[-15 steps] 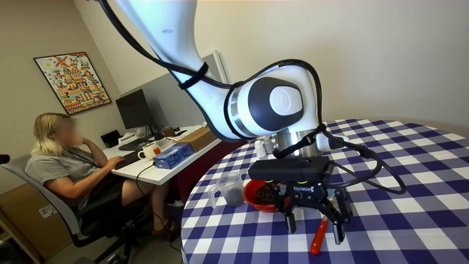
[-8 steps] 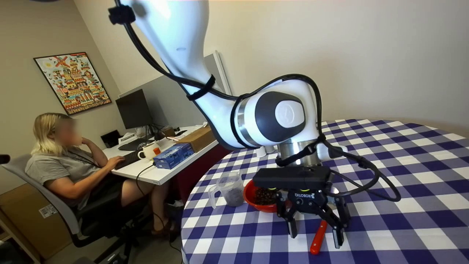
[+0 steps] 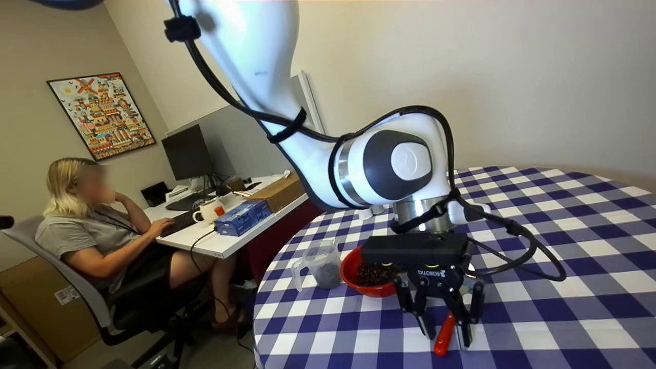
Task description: Pick up the spoon and scoop some of the objects from the red bowl and put them in the measuring cup, then put the spoon on the table
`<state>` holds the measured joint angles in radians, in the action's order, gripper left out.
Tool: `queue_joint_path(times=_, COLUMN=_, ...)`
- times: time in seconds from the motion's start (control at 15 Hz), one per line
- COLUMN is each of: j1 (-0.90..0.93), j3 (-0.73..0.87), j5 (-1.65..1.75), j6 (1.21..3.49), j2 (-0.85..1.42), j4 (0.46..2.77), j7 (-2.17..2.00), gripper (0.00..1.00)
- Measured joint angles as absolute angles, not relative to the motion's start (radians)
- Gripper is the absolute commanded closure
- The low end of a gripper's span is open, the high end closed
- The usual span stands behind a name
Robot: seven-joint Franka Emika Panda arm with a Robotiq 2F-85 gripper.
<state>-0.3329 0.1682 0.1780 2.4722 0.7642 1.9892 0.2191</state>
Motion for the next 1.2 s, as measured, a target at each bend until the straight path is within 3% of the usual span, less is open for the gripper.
queue_joint_path(times=0.2, j1=-0.336, j3=0.163, j5=0.176, j6=2.472, j2=0.757, j4=1.988, j7=0.222, gripper=0.94)
queue_joint_path(times=0.33, j1=-0.338, j3=0.159, j5=0.173, j6=2.471, j2=0.746, j4=1.988, j7=0.229, gripper=0.9)
queue_joint_path(times=1.2, j1=-0.331, j3=0.183, j5=0.212, j6=2.489, j2=0.632, j4=1.988, j7=0.285, gripper=0.9)
